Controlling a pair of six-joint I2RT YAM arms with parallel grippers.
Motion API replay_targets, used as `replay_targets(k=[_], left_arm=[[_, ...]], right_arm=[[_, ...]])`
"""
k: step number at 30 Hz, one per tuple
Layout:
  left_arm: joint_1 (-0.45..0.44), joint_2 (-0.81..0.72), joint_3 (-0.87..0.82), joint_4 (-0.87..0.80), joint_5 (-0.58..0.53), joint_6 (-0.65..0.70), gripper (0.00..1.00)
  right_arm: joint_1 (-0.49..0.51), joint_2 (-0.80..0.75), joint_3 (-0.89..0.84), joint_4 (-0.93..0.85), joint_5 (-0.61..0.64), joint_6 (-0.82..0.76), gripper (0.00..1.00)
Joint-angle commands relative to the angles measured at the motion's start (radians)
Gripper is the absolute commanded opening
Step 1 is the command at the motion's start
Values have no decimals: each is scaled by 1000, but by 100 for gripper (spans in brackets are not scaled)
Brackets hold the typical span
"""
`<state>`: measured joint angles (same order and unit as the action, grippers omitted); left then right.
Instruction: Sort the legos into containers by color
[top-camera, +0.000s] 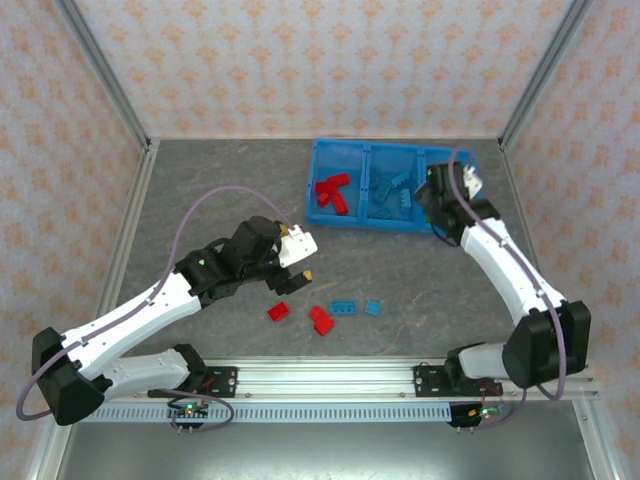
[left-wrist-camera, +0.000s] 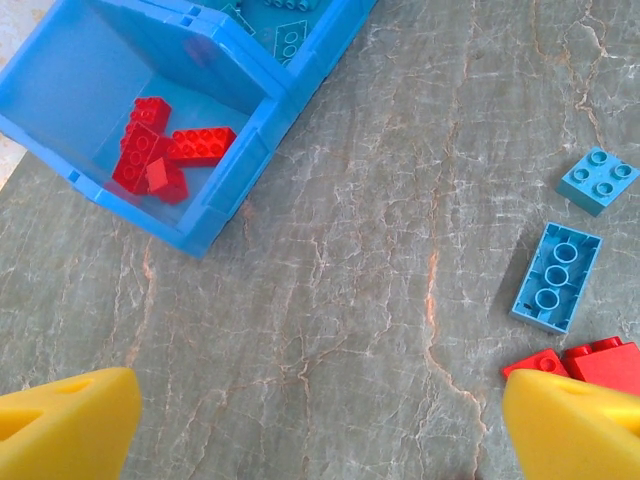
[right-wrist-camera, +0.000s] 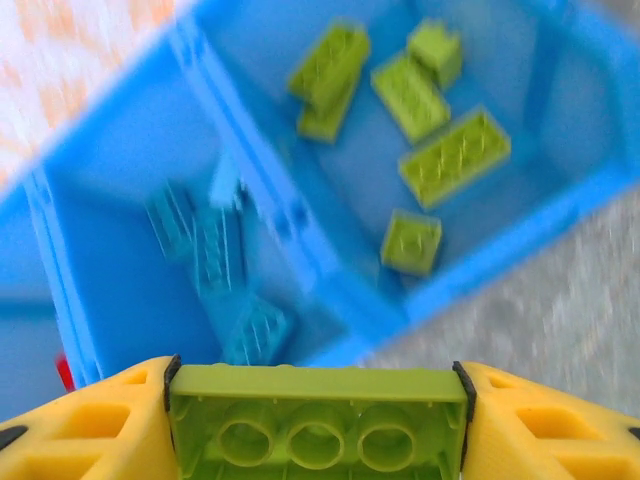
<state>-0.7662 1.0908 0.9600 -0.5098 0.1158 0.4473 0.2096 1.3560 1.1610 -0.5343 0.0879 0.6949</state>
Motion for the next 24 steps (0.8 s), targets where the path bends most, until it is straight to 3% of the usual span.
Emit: replay_targets(k=[1,6,11,16,20,24], left_arm=[[-7,-22,-13,3,-15,21,94],[-5,-38,-39,21,-85,46,94],[-5,-52,-52,30,-117,60,94],[-1,-56,-55,30,-119,65,94],[-1,-60,-50,22,-115,68,94],[-1,-69,-55,21,-116,77,94]], right_arm=[[-79,99,53,93,32,-49,60],[-166,333,237,67,7,-87,62],[-195,467,388,19,-119,-70,74],[-196,449,410,-10,-128,-47,91],[-169,381,371,-36,-144,-88,92],[-69,223,239,-50,-94,-152,91]])
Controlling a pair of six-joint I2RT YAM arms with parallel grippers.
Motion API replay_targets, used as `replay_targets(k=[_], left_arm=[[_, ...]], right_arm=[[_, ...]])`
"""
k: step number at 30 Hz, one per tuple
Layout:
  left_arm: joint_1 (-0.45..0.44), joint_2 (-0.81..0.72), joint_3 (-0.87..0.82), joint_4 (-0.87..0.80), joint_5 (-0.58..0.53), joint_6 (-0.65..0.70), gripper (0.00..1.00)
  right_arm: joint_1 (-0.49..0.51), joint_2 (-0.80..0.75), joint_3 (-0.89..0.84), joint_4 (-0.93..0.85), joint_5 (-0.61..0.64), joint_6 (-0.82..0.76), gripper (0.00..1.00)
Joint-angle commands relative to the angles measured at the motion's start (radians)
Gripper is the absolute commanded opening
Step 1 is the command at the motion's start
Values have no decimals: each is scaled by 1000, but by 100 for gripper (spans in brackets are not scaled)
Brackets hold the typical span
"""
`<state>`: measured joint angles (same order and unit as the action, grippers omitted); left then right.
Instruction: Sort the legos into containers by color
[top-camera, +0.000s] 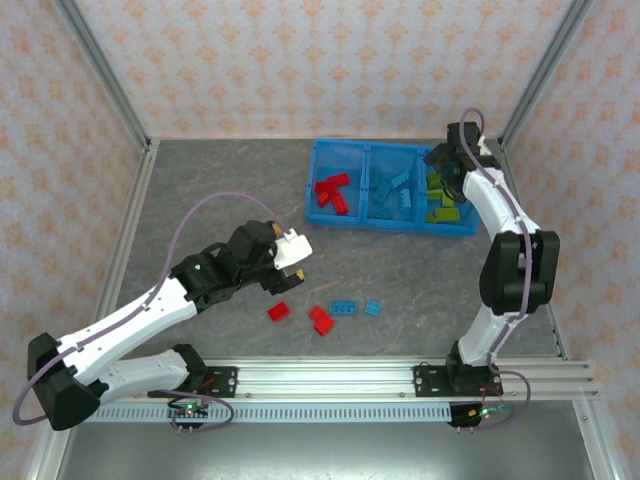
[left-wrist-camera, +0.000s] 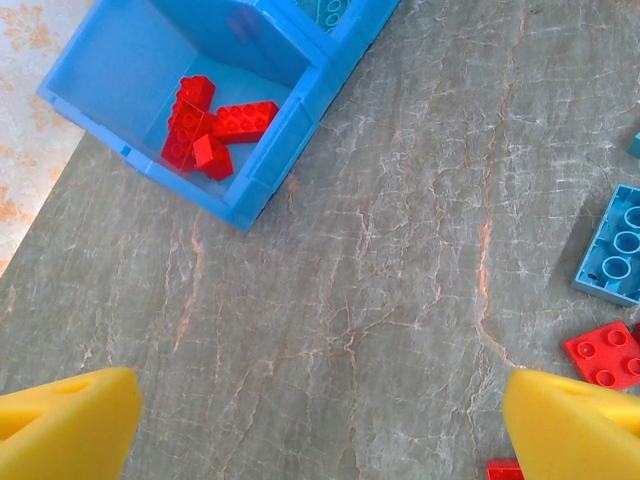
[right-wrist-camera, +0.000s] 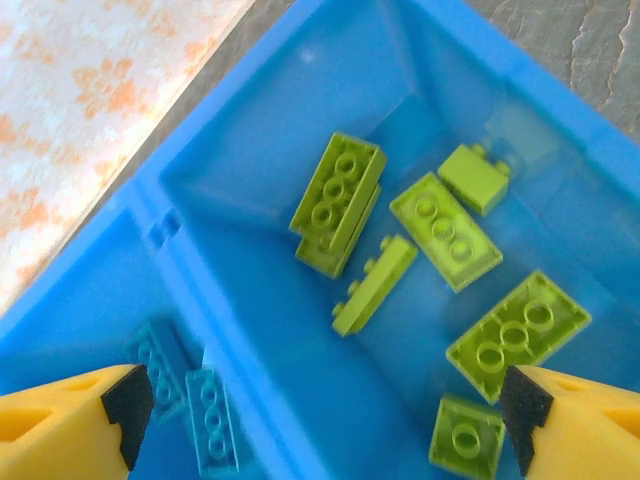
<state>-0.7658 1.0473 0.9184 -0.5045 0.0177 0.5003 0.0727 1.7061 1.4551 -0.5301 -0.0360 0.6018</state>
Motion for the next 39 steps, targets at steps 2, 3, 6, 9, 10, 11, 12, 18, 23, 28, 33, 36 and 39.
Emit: replay_targets(k=[2,3,6,9,10,11,12,18,23,28,33,36,39], left_arm=[[-1,-35,-21,15,-17,34,94],[-1,-43,-25,16,-18,41,94],[2,-67,-41,29,-19,57,95],[1,-83,-55,36,-20,72,95],[1,-85,-56,35,-24,75,95],[1,-86,-57,35,-28,79,95],[1,-88,-57,34,-31,80,95],[0,-96,-61,35,-25,83,95],[-1,-90,-62,37,-18,81,95],[0,-92,-62,35,-14,83,95],[0,-93,-65,36,-21,86,96],[0,-92,-68,39,-21,88,96],[1,-90,-70,39,-23,89,96]], right_arm=[[124,-212,-123,-73,45,-79,91],[148,-253,-162,-84,47,-82,91],[212,-355,-251,-115,-22,-112,87],[292,-395,-299,-227,-89,-121,85],[329,-403,-317,-271,-101,-110,85],[357,-407,-332,-299,-111,-97,84],[391,-413,-359,-320,-126,-82,84],[546,-424,-527,-299,-201,43,82],[616,-392,-589,-289,-198,77,81],[653,-336,-607,-261,-219,86,79],[662,-243,-586,-251,-241,67,77],[675,-202,-588,-236,-243,71,74],[676,-185,-611,-207,-242,83,65]])
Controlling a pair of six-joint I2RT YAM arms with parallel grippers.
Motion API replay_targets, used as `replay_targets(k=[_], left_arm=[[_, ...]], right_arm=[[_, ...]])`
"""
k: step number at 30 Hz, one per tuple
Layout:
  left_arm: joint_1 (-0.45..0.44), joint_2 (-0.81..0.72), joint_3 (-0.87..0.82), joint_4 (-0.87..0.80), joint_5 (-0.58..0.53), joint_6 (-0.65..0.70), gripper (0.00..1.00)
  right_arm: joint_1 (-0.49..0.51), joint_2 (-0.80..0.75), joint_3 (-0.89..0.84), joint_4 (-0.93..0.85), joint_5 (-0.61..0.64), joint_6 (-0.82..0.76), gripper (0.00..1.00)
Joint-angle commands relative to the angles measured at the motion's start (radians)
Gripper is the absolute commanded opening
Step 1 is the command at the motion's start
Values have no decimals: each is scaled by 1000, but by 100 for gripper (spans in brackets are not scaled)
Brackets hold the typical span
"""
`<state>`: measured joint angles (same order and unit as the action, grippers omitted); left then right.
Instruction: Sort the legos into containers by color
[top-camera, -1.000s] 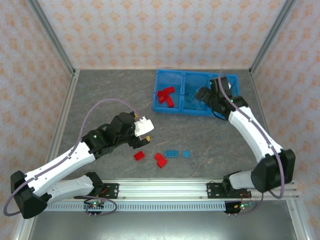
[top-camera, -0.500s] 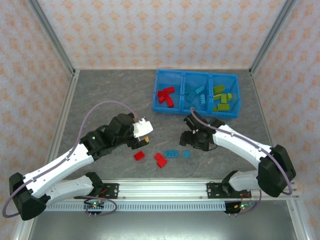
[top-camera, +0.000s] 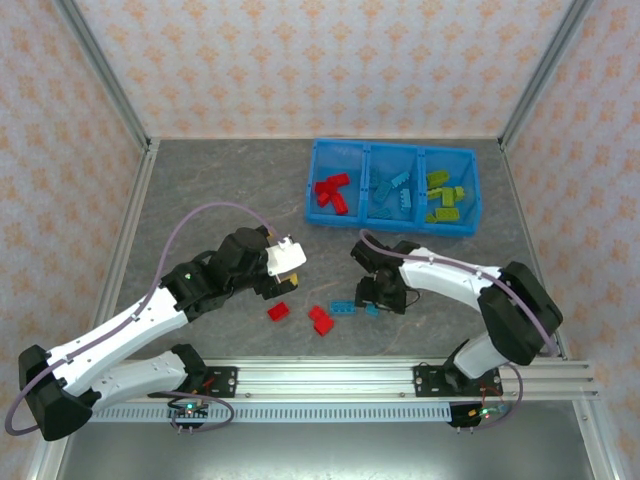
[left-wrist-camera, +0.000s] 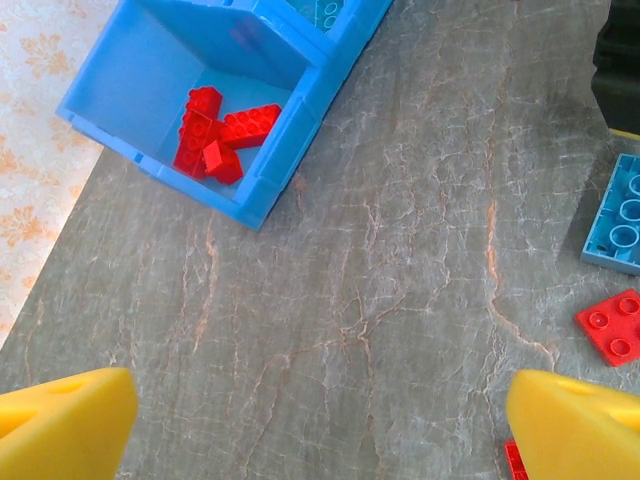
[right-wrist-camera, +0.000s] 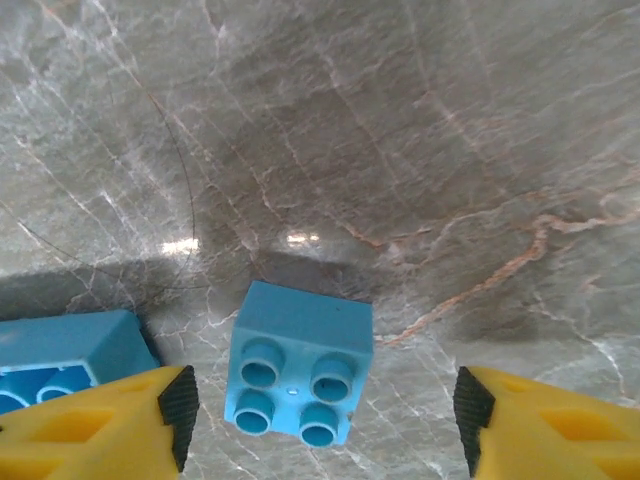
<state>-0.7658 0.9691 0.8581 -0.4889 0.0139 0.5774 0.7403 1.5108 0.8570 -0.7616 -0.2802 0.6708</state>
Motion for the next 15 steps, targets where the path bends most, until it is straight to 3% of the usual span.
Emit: replay_targets(k=[1,9,15], left_arm=[[-1,-12,-10,24,-20,12,96],[0,-11,-10,22,-24,15,96],[1,-17,-10,21,-21,16,96]], right_arm=[[8,16,-18,32,1,19,63],[8,11,-53,51,39,60,43],[8,-125,-42,35,141,82,30]])
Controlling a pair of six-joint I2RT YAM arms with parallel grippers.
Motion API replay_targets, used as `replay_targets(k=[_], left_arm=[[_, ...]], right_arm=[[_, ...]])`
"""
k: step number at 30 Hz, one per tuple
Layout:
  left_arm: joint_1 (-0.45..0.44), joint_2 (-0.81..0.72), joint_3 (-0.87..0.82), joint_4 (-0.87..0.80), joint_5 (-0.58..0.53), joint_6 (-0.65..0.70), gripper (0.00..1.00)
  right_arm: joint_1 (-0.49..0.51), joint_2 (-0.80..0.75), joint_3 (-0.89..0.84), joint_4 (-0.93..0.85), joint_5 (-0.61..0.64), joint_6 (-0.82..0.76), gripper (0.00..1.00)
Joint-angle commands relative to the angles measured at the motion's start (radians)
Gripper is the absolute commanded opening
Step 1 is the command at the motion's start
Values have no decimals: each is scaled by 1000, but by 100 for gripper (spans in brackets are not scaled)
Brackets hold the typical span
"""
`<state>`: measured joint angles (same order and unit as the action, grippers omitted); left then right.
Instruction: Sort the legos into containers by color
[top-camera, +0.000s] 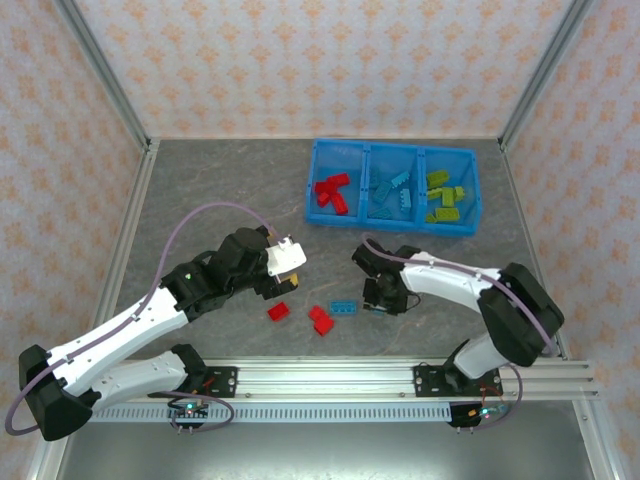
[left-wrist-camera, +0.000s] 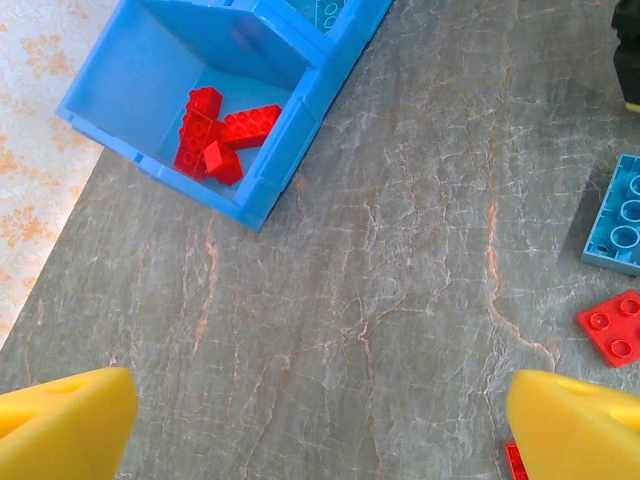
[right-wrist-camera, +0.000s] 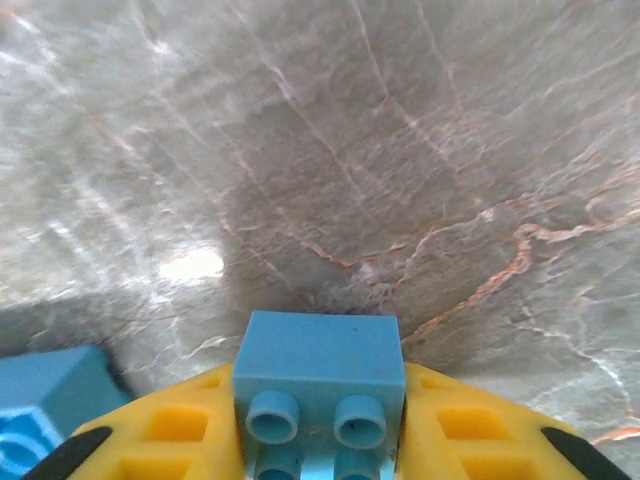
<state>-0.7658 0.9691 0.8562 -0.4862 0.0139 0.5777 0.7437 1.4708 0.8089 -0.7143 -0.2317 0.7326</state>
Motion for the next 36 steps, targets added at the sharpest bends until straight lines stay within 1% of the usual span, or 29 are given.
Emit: replay_targets(k=[1,3,5,8,10,12,13,16,18,20,23,27,31,33,36], left_arm=[[0,-18,-8,17,-22,16,96],[1,-18,-9,19,-20,17,96],[1,-19,-8,17,-18,19,95],[0,-21,-2,11,-14,19,96],[1,-24,-3,11,-17,24,95],[0,-26,-8,14,-33,29,96],[0,-27,-9,13,-36,31,96],[0,-27,-15,14,-50,38,96],[1,-23,-19,14,-62,47,96],[1,-20,-22,15,-74,50,95],[0,-20,-26,16,-84,56,96],[1,-24,-30,18,-92,63,96],[1,-36,-30,15,-46,68,96],[1,-33,-32,18,-34,65,97],[1,-10,-26,15,-35,60,97]], right_arm=[[3,-110,14,-16,115,17,29],[-7,-163,51,-39,173,-4,28],[-48,-197,104,-69,227,-45,27],[-154,-218,185,-41,278,-130,27],[-241,-194,237,33,258,-170,26],[-316,-116,308,107,218,-192,27],[-337,-65,344,127,209,-211,27],[-396,142,539,116,192,-250,26],[-438,273,661,119,171,-235,25],[-470,370,744,144,120,-200,26],[-484,488,866,127,133,-172,30],[-486,571,990,61,142,-168,42],[-486,538,982,54,128,-166,53],[-486,491,940,65,122,-167,55],[-485,394,849,95,92,-164,56]])
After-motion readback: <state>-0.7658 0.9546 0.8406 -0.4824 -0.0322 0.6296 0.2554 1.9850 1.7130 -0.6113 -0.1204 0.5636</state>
